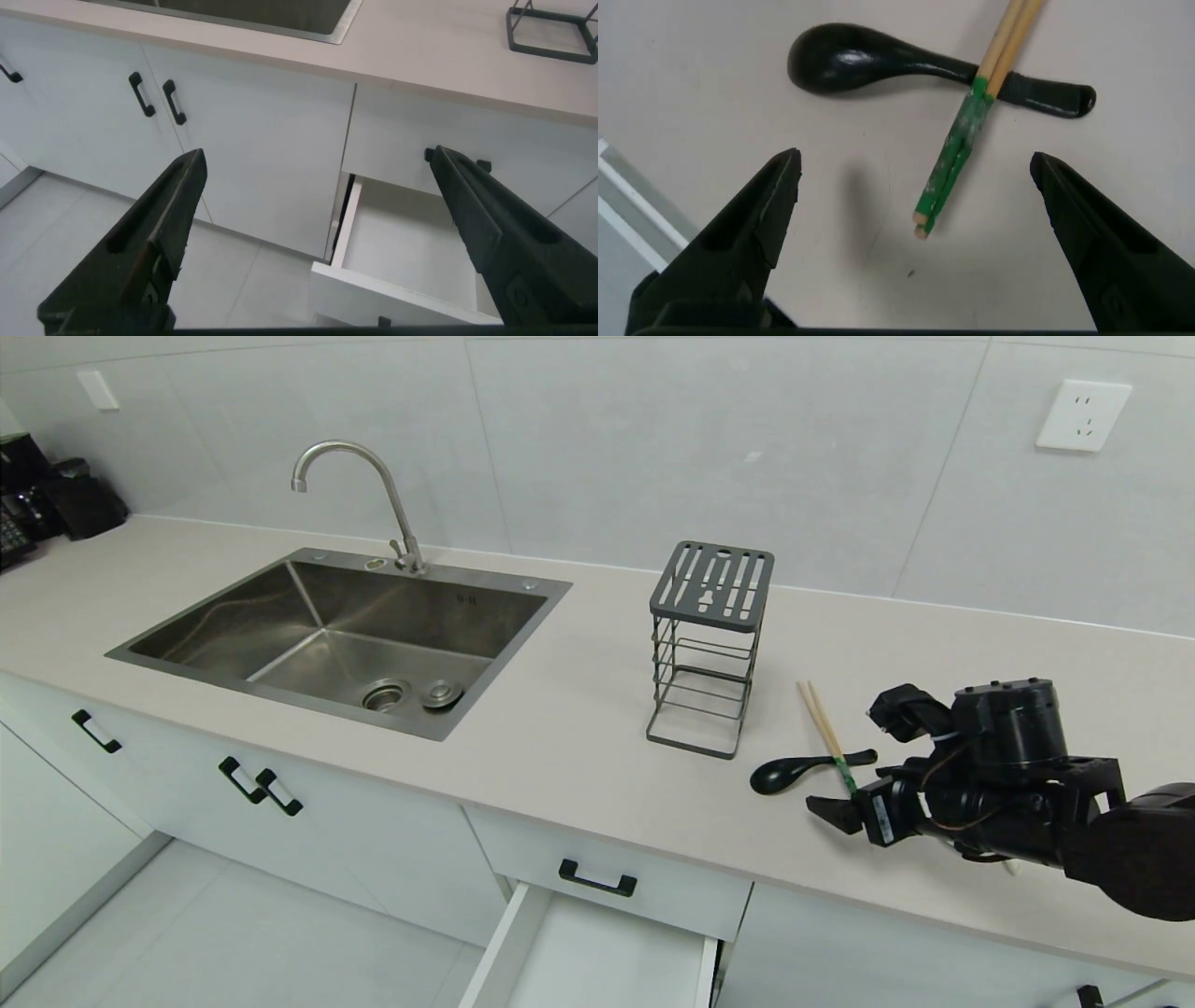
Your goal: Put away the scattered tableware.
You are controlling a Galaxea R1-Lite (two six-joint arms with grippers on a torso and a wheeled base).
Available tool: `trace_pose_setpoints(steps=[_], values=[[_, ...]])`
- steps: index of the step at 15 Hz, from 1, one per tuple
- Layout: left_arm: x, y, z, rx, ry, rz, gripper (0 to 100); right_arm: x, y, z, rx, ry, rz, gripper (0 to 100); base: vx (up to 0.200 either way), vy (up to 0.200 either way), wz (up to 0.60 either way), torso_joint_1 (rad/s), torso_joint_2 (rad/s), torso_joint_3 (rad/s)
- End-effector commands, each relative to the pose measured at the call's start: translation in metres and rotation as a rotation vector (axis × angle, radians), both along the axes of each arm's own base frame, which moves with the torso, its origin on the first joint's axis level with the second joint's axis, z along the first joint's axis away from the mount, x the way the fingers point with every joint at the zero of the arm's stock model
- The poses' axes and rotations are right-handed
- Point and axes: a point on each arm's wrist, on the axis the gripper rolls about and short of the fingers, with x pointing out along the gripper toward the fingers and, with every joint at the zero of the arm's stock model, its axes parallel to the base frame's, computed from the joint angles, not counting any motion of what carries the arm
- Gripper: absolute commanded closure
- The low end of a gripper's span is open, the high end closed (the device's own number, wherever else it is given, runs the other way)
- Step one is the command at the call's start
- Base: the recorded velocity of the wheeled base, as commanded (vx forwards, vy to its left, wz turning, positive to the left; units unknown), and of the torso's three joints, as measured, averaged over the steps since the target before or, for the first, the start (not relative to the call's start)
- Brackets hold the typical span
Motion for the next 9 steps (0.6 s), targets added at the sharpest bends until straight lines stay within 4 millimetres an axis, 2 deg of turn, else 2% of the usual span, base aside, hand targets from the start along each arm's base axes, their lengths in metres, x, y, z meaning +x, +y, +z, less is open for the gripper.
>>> trace_pose_setpoints(steps=[1,9], values=[[0.0,0.0,0.0,0.0,0.002,0.0,0,0.007,0.002,-0.009,-0.011,0.019,-0.006,0,0.0,0.0,0.0,0.0,0.0,0.0],[0.0,0.0,0.0,0.0,0.0,0.0,0,0.023,0.004,-0.022,-0.016,0.024,-0.021,0,0.0,0.0,0.0,0.0,0.0,0.0]])
